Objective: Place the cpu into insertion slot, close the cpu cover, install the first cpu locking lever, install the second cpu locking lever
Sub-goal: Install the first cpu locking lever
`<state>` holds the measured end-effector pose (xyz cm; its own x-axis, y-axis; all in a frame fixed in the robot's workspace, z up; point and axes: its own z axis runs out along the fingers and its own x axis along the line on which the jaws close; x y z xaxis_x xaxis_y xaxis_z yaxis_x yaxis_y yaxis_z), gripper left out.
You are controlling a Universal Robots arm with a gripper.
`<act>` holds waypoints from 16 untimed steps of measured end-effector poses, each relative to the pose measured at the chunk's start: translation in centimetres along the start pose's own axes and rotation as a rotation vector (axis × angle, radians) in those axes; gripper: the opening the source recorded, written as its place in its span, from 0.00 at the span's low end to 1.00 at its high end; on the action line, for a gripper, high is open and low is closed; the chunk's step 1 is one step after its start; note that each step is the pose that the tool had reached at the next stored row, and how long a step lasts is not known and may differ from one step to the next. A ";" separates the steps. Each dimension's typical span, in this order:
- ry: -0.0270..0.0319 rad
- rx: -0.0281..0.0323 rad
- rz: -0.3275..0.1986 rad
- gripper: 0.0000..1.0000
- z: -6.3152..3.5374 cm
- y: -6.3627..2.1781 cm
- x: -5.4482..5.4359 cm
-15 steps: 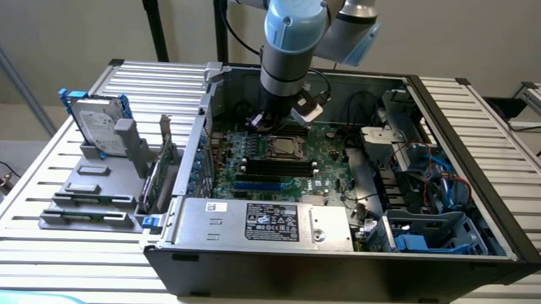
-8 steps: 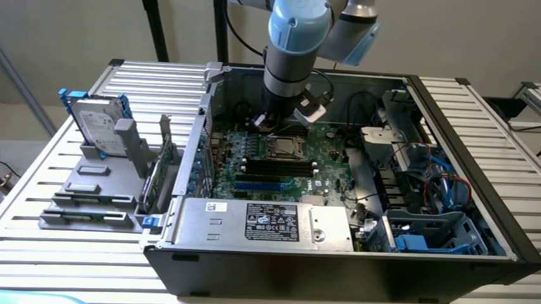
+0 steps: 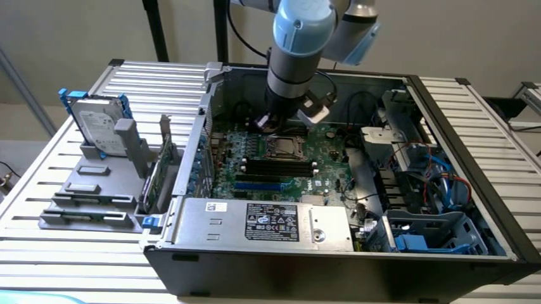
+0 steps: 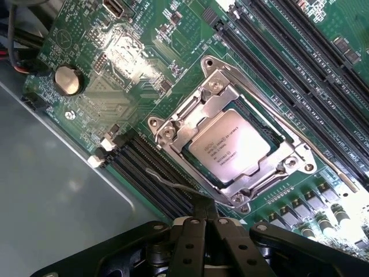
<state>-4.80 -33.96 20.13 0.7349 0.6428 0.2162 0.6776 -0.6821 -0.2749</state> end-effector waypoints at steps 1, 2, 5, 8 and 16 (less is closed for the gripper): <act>0.0000 0.0001 0.000 0.11 0.02 0.06 0.1; -0.0001 0.0001 0.000 0.11 0.04 0.12 0.1; -0.0002 0.0001 -0.001 0.11 0.09 0.28 0.2; -0.0003 0.0003 -0.001 0.11 0.15 0.43 0.4; -0.0013 0.0006 -0.004 0.11 0.29 0.82 0.7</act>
<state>-3.73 -33.96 19.78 0.7323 0.6458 0.2160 0.6803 -0.6795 -0.2747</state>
